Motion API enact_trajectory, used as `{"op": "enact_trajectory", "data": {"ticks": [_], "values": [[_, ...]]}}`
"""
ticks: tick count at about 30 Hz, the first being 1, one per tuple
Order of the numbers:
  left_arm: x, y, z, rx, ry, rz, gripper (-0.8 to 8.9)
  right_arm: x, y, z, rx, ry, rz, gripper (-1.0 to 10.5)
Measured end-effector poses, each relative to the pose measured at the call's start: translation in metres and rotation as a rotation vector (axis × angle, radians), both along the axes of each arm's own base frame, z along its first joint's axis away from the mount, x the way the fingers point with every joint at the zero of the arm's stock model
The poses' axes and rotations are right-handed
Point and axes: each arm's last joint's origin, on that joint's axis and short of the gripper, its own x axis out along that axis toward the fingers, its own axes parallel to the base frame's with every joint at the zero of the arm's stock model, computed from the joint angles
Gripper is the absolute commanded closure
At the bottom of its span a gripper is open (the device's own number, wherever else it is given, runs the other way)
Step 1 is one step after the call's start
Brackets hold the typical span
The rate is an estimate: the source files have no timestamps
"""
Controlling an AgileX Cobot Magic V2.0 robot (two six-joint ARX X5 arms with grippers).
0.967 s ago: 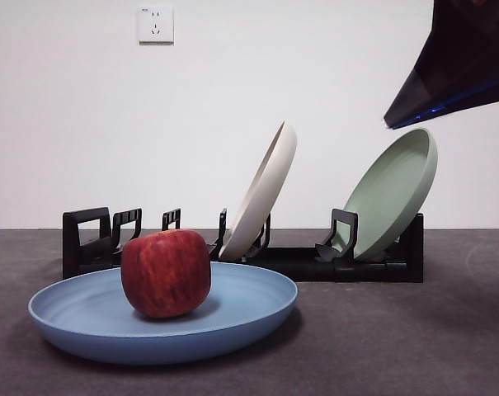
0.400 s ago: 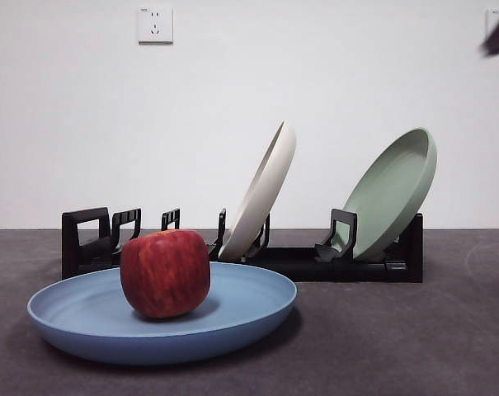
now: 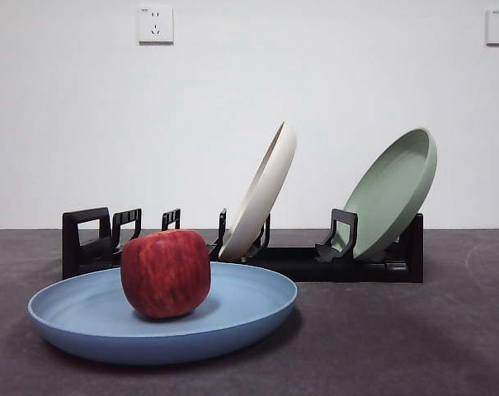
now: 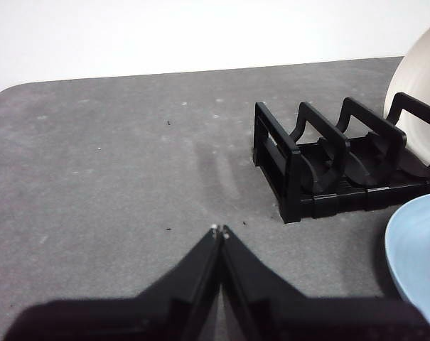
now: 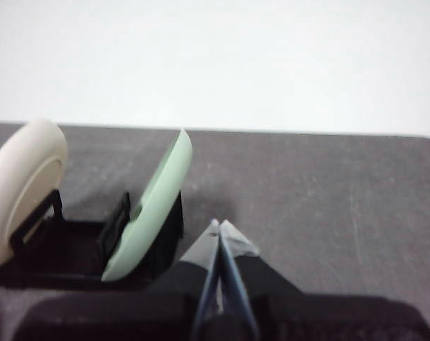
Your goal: Take the blue plate from the plate rack,put the plate on the table,take the apple from the table,put the apple in the plate
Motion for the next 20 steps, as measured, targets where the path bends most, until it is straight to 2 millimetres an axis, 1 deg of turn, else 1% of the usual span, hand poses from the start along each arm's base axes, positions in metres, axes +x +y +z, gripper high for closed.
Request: {"op": "enact_trajectory", "data": {"ticks": [5, 8, 11, 17, 20], "values": [[0.0, 0.0, 0.0, 0.0, 0.0, 0.0, 8.14, 0.007, 0.0, -0.033, 0.045, -0.043, -0.002, 9.6], [0.0, 0.0, 0.0, 0.0, 0.0, 0.0, 8.14, 0.01, 0.0, -0.052, 0.065, -0.033, -0.004, 9.6], [0.0, 0.0, 0.0, 0.0, 0.0, 0.0, 8.14, 0.011, 0.001, -0.067, 0.076, -0.015, -0.005, 9.6], [0.0, 0.0, 0.0, 0.0, 0.0, 0.0, 8.14, 0.014, 0.001, -0.085, 0.09, 0.027, -0.003, 9.6], [0.0, 0.0, 0.0, 0.0, 0.0, 0.0, 8.14, 0.015, 0.001, -0.089, 0.098, 0.043, 0.015, 9.6]]}}
